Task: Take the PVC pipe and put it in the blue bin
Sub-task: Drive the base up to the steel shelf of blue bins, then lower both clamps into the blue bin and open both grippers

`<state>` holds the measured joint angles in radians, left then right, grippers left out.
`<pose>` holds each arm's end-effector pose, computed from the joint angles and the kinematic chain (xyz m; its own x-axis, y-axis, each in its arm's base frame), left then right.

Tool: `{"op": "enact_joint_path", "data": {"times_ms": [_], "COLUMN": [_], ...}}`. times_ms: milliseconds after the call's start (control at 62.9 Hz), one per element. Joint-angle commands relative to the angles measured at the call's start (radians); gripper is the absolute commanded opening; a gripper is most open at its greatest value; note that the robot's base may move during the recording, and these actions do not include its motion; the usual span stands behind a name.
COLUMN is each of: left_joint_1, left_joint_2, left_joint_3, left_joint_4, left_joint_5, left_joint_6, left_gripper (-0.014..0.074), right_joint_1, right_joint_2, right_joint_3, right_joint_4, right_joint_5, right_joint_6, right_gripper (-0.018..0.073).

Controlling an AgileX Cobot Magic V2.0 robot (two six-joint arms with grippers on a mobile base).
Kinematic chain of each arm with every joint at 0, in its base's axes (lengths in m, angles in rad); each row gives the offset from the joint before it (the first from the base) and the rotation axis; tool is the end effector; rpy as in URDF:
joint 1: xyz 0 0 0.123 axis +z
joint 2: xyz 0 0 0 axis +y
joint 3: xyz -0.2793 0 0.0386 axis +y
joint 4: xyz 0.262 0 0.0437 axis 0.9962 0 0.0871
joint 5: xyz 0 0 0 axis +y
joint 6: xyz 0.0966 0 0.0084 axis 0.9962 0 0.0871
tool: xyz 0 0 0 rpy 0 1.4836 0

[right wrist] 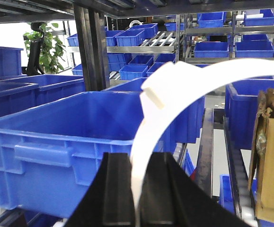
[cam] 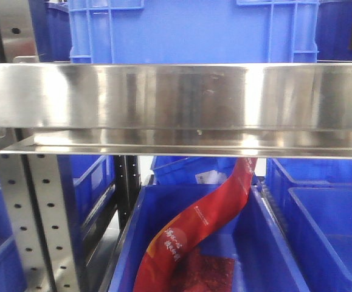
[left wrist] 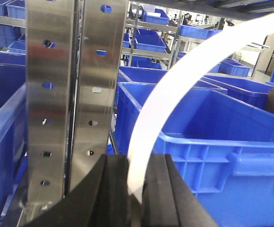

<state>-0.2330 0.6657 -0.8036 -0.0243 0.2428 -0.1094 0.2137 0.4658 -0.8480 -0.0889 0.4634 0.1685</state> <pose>0.1503 -0.0363 0.4034 -0.0484 -0.1248 -0.9910 0.2322 0.9636 -0.1327 0.0902 0.0156 0.4219 -0.0080 0.0891 -0.9960 -0.1731 0.9809 0.0891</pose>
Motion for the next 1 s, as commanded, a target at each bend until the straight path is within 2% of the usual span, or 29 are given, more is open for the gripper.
{"op": "enact_joint_path", "data": {"times_ms": [0, 843, 939, 986], "left_joint_1": [0.002, 0.002, 0.002, -0.003], "left_joint_2": [-0.003, -0.003, -0.003, 0.014], "left_joint_3": [-0.001, -0.001, -0.001, -0.001], "left_joint_4": [-0.007, -0.007, -0.018, -0.057], "left_joint_5": [-0.029, -0.031, -0.03, -0.053], "left_joint_6": [-0.006, -0.006, -0.006, -0.006], "left_gripper": [-0.0111, -0.0111, -0.0111, -0.0111], "right_joint_1": [-0.004, -0.004, -0.004, -0.004], "right_joint_2": [0.0, 0.0, 0.002, 0.013], "right_joint_3": [-0.001, -0.001, -0.001, -0.001], "right_joint_4": [-0.01, -0.01, -0.01, -0.01], "right_joint_5": [-0.025, -0.036, -0.027, -0.036], "right_joint_6": [-0.003, -0.003, -0.003, -0.003], "right_gripper": [-0.0168, -0.0168, -0.0168, -0.0168]}}
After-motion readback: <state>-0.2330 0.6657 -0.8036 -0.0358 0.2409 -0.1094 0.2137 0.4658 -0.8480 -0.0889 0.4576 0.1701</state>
